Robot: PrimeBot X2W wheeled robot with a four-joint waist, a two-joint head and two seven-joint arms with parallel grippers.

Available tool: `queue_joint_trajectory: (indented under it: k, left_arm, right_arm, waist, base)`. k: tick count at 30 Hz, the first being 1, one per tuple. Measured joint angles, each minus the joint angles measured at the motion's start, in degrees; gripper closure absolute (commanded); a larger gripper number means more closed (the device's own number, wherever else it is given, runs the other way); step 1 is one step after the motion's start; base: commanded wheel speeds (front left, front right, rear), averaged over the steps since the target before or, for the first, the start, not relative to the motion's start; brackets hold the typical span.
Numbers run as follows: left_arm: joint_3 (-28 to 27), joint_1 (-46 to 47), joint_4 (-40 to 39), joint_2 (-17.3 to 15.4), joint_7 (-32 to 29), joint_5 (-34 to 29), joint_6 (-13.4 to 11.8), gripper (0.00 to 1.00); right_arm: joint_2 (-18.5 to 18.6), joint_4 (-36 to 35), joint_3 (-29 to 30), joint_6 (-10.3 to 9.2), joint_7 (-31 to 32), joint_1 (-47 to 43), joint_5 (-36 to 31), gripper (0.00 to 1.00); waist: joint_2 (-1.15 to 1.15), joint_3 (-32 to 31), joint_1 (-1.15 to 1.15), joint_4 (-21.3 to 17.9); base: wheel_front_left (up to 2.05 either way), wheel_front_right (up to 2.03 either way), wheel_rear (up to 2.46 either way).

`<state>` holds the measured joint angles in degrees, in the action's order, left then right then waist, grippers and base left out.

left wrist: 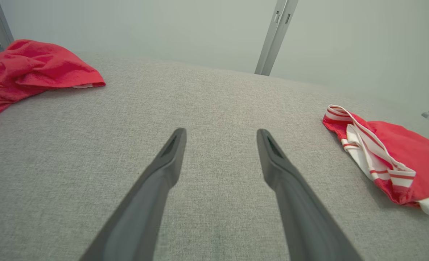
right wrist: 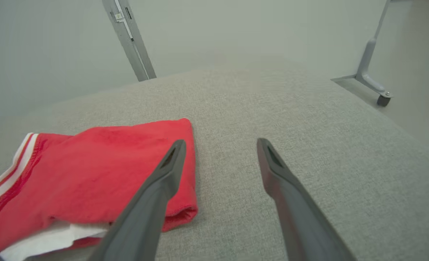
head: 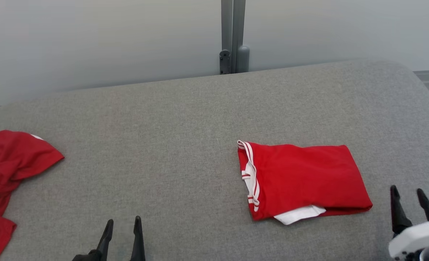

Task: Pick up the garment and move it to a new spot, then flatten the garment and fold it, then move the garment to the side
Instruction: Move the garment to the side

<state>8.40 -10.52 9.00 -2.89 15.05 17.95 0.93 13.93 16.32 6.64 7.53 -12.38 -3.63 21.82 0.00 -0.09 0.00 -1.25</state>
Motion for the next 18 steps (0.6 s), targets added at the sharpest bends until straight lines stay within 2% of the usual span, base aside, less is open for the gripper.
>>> queue_joint_trajectory:
  k: [4, 7, 11, 16, 17, 18]
  left_arm:
    - [1.49, 2.11, -0.30, 0.02, -0.01, -0.75, -0.15, 0.00]
    - [2.32, 3.76, -0.05, 0.02, 0.00, -0.97, -0.16, 0.00]
    - [3.24, 5.38, 0.21, 0.04, -0.01, -0.97, -0.43, 0.00]
    - [3.52, 5.87, 0.02, 0.04, 0.00, -0.97, -0.96, 0.00]
    - [3.56, 5.95, 0.00, 0.04, 0.00, -0.98, -1.00, 0.00]
    - [3.55, 6.08, -0.10, 0.04, 0.00, -1.03, -1.01, 0.00]
  right_arm:
    - [2.02, 5.76, -5.39, -0.05, 9.98, 10.03, 8.89, 0.00]
    - [3.53, 10.03, -8.37, 0.00, 16.30, 15.08, 12.15, 0.00]
    - [5.64, 15.58, -9.72, -0.04, 20.98, 18.95, 12.47, 0.00]
    - [4.79, 18.61, -11.18, -0.05, 24.63, 21.88, 15.99, 0.00]
    - [4.52, 18.72, -11.56, -0.05, 25.27, 22.14, 17.44, 0.33]
    - [4.66, 18.71, -11.80, -0.05, 25.69, 22.53, 18.42, 0.80]
  waist:
    - [0.00, 2.44, 0.00, 0.30]
    - [0.00, 4.58, 0.00, 0.67]
    - [0.00, 6.97, 0.00, 1.62]
    - [0.00, 9.15, 0.00, 2.97]
    - [0.00, 9.59, 0.00, 3.14]
    - [0.00, 10.01, 0.00, 3.24]
  base:
    - [0.00, 0.00, 0.00]
    - [0.00, 0.00, 0.00]
    - [0.00, 0.00, 0.00]
    - [0.00, 0.00, 0.00]
    - [0.00, 0.00, 0.00]
    - [0.00, 0.00, 0.00]
